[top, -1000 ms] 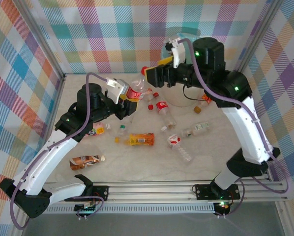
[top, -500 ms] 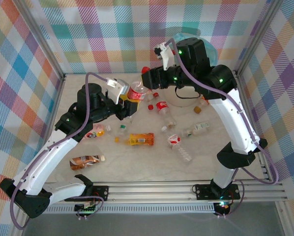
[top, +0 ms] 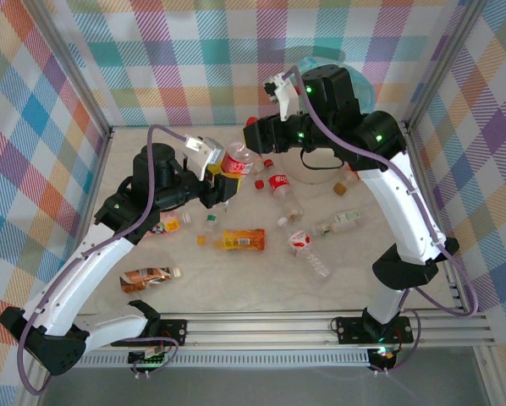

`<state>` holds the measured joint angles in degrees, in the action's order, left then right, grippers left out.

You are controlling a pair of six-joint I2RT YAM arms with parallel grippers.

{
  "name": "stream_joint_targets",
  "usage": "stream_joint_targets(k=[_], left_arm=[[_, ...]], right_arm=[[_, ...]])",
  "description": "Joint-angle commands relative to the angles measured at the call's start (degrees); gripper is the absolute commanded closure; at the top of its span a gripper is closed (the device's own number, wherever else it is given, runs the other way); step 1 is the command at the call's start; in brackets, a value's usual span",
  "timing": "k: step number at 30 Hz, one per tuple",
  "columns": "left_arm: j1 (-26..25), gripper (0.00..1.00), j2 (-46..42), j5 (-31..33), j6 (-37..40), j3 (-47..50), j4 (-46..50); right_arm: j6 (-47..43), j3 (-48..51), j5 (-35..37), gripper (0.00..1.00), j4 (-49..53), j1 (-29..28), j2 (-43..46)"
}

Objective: Put the plastic bottles in the bin

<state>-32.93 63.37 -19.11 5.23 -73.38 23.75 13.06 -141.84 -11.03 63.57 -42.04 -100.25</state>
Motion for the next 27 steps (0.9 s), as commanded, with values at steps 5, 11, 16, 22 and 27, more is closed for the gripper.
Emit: stream_joint_targets(k=[5, 11, 16, 22, 27], left_arm=[[-0.38, 0.48, 0.17, -1.72, 0.65, -0.26, 0.08], [-0.36, 0.26, -0.87, 2.41, -0.38, -0.24, -1.70], [-0.38, 0.00, -5.67, 7.45, -1.85, 2.29, -6.24], [-0.38, 0.00, -9.36, 10.25, -2.66, 2.55, -5.73], [-0.37, 0.00, -9.68, 10.93, -3.25, 1.93, -2.12]], right_arm=[[-0.83, -1.44, -0.79, 0.62, 0.37, -0.15, -0.65], [-1.50, -1.42, -0.03, 0.72, -0.94, -0.14, -0.01], [-5.19, -1.55, 6.60, 0.77, -4.99, -0.06, 1.55], [-12.59, -4.15, 17.27, 0.79, -11.19, 3.05, 1.14], [-21.19, -5.18, 29.36, 0.80, -18.09, 5.83, -0.68]])
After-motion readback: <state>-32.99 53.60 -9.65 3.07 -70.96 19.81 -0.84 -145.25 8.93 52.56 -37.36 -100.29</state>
